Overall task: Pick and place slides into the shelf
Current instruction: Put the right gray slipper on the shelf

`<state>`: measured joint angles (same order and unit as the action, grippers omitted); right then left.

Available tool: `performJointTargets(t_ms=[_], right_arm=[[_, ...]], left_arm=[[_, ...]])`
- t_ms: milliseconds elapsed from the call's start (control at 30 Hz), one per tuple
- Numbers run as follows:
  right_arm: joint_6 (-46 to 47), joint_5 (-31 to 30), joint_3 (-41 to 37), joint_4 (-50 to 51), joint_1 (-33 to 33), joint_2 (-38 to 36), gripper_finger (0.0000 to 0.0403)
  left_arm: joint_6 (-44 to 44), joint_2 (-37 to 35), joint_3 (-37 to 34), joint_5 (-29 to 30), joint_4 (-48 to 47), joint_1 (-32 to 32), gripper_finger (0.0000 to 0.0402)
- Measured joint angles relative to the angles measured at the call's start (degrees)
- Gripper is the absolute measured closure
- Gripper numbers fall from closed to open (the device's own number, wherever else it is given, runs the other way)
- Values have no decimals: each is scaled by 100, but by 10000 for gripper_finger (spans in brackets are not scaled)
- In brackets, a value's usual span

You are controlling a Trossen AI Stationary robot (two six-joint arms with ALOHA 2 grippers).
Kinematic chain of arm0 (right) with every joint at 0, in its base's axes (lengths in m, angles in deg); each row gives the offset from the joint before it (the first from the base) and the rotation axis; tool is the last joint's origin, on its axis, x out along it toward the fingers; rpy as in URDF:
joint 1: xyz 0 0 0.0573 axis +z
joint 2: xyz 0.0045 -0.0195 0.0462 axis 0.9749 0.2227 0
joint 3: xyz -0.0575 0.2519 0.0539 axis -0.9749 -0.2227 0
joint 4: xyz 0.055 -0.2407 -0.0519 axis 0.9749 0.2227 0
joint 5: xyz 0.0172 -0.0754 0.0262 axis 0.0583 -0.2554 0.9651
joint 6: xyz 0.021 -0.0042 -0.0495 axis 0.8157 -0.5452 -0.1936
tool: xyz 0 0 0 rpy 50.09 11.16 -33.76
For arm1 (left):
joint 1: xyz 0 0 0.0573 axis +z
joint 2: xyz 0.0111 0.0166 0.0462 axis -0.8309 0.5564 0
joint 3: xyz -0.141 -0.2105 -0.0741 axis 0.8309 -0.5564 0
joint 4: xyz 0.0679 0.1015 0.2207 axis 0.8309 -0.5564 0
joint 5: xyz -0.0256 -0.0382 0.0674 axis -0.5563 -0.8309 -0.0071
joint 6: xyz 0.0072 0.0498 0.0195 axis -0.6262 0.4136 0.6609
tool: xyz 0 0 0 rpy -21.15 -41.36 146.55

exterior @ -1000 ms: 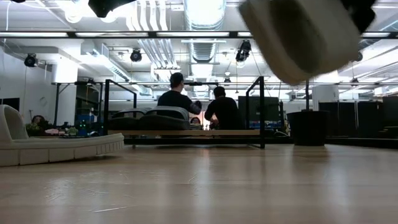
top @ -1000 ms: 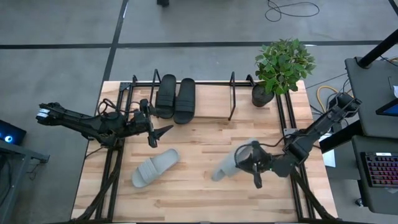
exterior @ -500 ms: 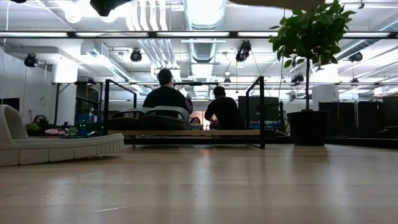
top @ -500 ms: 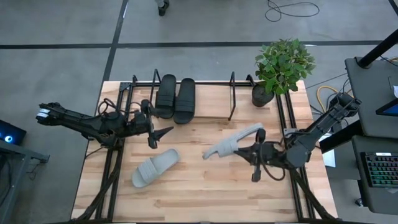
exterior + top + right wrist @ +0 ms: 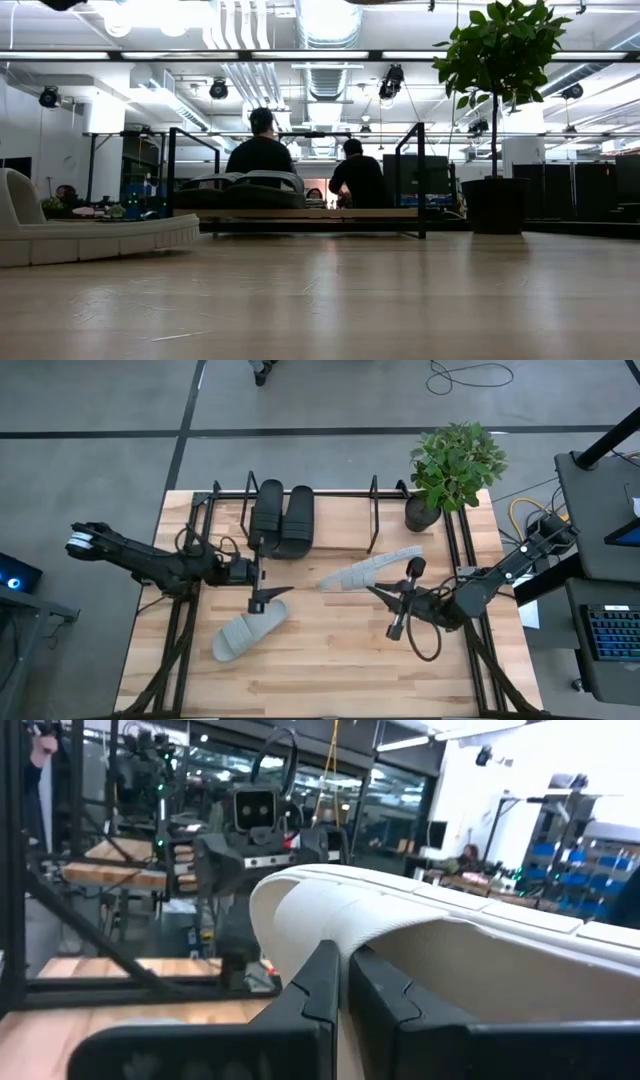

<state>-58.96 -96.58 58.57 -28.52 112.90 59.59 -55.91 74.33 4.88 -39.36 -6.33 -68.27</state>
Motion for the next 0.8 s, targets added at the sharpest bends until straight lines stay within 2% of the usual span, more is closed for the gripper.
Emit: performJointTargets(t_ms=[433,700,800], right_arm=[[-942,17,352,-232,-57,207,394],[-873,88,383,-185,-166,261,394],[-802,376,383,-199,-207,261,394]], left_arm=[[362,1063,718,280,16,0,109],[352,1388,974,305,27,0,109],[351,1506,1049,319,28,0,113]])
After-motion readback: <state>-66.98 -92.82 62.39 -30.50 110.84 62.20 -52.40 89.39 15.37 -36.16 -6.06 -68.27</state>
